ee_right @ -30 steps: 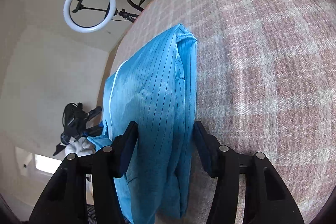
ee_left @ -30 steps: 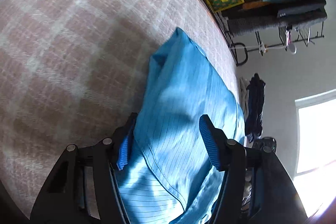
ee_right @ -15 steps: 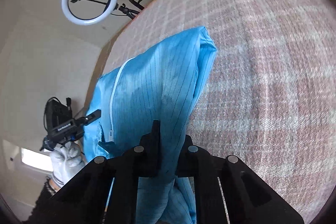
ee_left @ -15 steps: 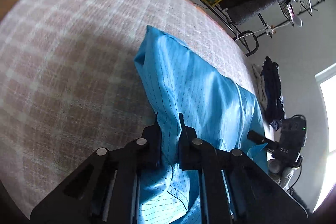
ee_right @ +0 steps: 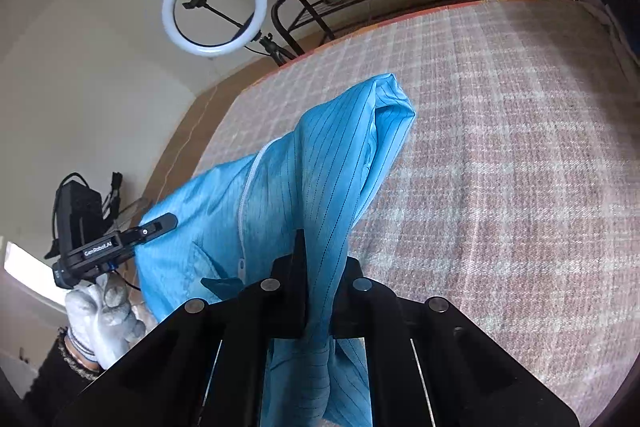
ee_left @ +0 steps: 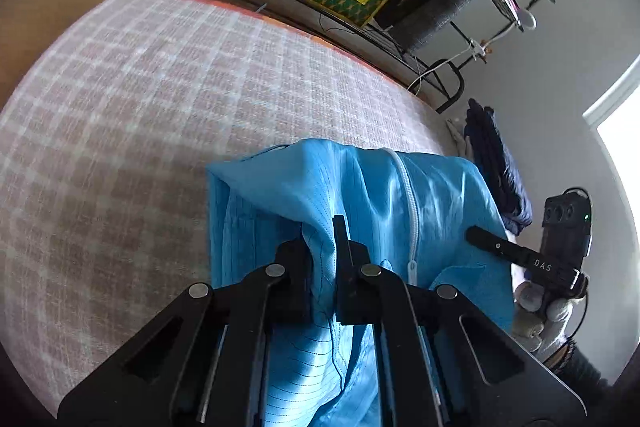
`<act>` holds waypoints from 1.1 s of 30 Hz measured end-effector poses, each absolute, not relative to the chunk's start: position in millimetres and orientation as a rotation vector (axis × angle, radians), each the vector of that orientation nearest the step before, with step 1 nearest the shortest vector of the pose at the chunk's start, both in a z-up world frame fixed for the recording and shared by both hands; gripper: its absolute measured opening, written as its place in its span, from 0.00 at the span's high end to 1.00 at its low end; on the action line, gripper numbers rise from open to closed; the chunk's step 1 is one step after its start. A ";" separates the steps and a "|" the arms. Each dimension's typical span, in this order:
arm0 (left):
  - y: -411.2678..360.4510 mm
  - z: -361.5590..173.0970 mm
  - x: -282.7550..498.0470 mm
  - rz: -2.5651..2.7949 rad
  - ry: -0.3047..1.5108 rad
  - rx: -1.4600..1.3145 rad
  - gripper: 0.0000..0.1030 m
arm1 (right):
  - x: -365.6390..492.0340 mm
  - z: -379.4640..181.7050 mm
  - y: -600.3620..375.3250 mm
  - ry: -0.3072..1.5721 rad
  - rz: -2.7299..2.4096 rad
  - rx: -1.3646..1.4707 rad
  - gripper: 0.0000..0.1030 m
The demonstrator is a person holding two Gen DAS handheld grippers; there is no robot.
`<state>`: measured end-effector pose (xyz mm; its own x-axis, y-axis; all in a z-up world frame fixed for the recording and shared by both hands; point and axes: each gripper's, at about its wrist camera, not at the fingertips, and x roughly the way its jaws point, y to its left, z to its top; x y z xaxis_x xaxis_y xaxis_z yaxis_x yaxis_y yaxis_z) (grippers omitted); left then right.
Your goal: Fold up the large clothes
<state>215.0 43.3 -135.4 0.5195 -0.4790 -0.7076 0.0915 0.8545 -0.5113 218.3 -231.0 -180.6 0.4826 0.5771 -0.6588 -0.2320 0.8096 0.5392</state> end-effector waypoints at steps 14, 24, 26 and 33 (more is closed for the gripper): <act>86.4 -192.5 233.5 -0.229 1.086 -0.602 0.47 | 231.5 -225.1 -276.6 1.084 0.395 0.349 0.81; 5.2 -120.9 239.0 -0.217 0.877 -0.224 0.48 | 216.6 -161.5 -221.1 0.816 0.419 0.035 0.79; -26.5 -134.2 252.8 -0.270 0.911 -0.174 0.48 | 228.8 -163.4 -194.3 0.828 0.478 0.016 0.81; -29.7 -208.4 292.3 -0.236 1.053 -0.138 0.60 | 276.7 -208.0 -159.3 0.984 0.478 -0.002 0.86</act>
